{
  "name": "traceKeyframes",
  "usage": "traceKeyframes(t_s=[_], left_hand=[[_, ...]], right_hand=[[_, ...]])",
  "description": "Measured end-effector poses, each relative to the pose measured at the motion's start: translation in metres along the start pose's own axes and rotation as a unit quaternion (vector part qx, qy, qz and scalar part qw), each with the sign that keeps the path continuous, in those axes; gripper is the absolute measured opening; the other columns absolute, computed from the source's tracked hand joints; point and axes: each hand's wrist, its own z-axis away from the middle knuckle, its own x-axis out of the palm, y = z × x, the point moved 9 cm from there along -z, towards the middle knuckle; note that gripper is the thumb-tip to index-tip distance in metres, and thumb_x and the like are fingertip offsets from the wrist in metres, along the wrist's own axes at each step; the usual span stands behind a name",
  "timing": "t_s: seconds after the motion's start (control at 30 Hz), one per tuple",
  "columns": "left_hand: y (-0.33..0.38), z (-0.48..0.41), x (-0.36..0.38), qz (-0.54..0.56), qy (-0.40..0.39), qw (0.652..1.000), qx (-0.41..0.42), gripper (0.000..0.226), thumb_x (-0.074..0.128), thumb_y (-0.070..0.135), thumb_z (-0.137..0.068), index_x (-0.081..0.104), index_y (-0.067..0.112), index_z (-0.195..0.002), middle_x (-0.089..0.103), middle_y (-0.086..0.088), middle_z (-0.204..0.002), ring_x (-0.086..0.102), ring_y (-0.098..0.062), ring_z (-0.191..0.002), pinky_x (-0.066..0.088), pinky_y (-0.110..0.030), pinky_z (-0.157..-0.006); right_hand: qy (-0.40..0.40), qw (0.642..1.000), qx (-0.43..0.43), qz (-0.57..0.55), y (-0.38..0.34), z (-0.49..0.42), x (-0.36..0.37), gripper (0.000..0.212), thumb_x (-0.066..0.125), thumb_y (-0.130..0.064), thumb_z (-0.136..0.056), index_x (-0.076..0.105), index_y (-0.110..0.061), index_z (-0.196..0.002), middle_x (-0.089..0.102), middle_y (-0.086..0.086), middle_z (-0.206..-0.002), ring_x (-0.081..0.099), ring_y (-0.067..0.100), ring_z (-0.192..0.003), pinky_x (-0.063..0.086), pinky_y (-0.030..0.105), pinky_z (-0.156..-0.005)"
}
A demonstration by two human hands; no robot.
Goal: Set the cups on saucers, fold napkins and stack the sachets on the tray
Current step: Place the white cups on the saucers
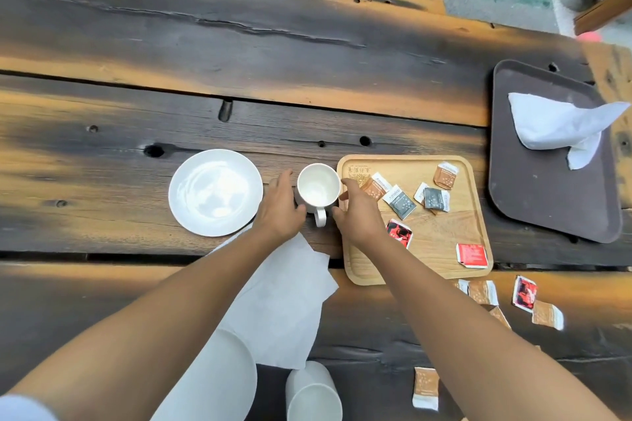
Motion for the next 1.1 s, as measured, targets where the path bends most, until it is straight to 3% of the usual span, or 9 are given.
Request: traceKeyframes(t_s=[0.13,0.27,0.37,0.53,0.67,0.8,0.87,1.0,1.1], left_hand=[[-0.003,-0.016,0.009,0.000,-0.034,0.999,0.003,0.091,0.066,0.011,-0.077,0.017,0.020,-0.153,0.038,-0.008,-0.152,0.038,-0.030,-0.137,0.037,-0.042,-0.109],[0.004,-0.021,0.015,0.059,-0.044,0.996,0.060,0.082,0.071,0.011,-0.074,0.034,0.027,-0.145,0.054,0.002,-0.138,0.050,-0.023,-0.126,0.042,-0.032,-0.100],[0.004,-0.019,0.017,0.115,-0.037,0.990,0.067,0.076,0.077,0.013,-0.072,0.040,0.028,-0.137,0.058,0.009,-0.122,0.055,-0.016,-0.114,0.039,-0.024,-0.086],[-0.005,-0.016,0.018,0.179,-0.023,0.982,0.055,0.081,0.088,0.019,-0.064,0.040,0.021,-0.129,0.060,0.006,-0.120,0.058,-0.016,-0.111,0.047,-0.032,-0.091],[-0.013,-0.015,0.014,0.180,-0.005,0.983,0.040,0.085,0.092,0.029,-0.059,0.040,0.024,-0.125,0.058,0.010,-0.119,0.056,-0.010,-0.106,0.042,-0.020,-0.079],[-0.013,-0.015,0.007,0.182,0.001,0.982,0.058,0.087,0.093,0.032,-0.057,0.043,0.025,-0.129,0.058,0.010,-0.120,0.055,-0.010,-0.107,0.042,-0.017,-0.079],[-0.014,-0.014,0.006,0.188,0.001,0.981,0.053,0.087,0.091,0.028,-0.060,0.043,0.026,-0.132,0.058,0.010,-0.119,0.056,-0.012,-0.109,0.045,-0.021,-0.083],[-0.021,-0.013,0.005,0.204,-0.025,0.979,0.009,0.083,0.088,0.033,-0.062,0.040,0.026,-0.129,0.059,0.006,-0.116,0.060,-0.019,-0.107,0.052,-0.041,-0.088],[-0.023,-0.009,-0.004,0.228,-0.041,0.973,0.012,0.088,0.088,0.037,-0.058,0.043,0.026,-0.133,0.061,0.006,-0.119,0.061,-0.017,-0.108,0.053,-0.041,-0.090]], right_hand=[[0.009,0.997,-0.035,-0.071,-0.004,-0.012,0.006,0.066,0.067,-0.007,-0.079,0.045,-0.023,-0.138,0.063,0.004,-0.124,0.057,0.024,-0.111,0.038,0.024,-0.084],[-0.010,0.989,-0.033,-0.141,-0.001,-0.017,0.014,0.073,0.066,-0.004,-0.075,0.044,-0.031,-0.139,0.063,-0.006,-0.119,0.064,0.022,-0.104,0.049,0.031,-0.089],[-0.023,0.987,-0.023,-0.159,0.004,-0.020,0.019,0.069,0.073,-0.008,-0.076,0.047,-0.030,-0.136,0.060,-0.011,-0.115,0.059,0.015,-0.108,0.047,0.029,-0.089],[-0.039,0.984,0.008,-0.173,0.011,-0.023,0.027,0.067,0.076,-0.008,-0.074,0.051,-0.028,-0.133,0.062,-0.009,-0.115,0.058,0.014,-0.107,0.045,0.022,-0.081],[-0.059,0.966,0.021,-0.252,0.013,-0.022,0.032,0.066,0.076,-0.001,-0.073,0.057,-0.027,-0.130,0.065,-0.008,-0.120,0.061,0.013,-0.112,0.051,0.039,-0.098],[-0.091,0.953,0.007,-0.289,0.004,-0.020,0.035,0.068,0.075,0.004,-0.070,0.059,-0.026,-0.129,0.067,-0.013,-0.115,0.058,-0.011,-0.101,0.049,0.023,-0.088],[-0.095,0.950,0.006,-0.297,-0.001,-0.019,0.035,0.071,0.076,0.005,-0.068,0.059,-0.025,-0.130,0.067,-0.014,-0.112,0.058,-0.015,-0.095,0.047,0.019,-0.084],[-0.096,0.950,0.006,-0.297,-0.012,-0.018,0.032,0.079,0.075,0.002,-0.069,0.052,-0.035,-0.134,0.065,-0.001,-0.111,0.062,0.013,-0.103,0.058,0.040,-0.084],[-0.100,0.955,0.018,-0.280,-0.018,-0.015,0.032,0.078,0.080,-0.004,-0.069,0.050,-0.036,-0.134,0.063,0.005,-0.101,0.065,0.027,-0.096,0.061,0.049,-0.076]])
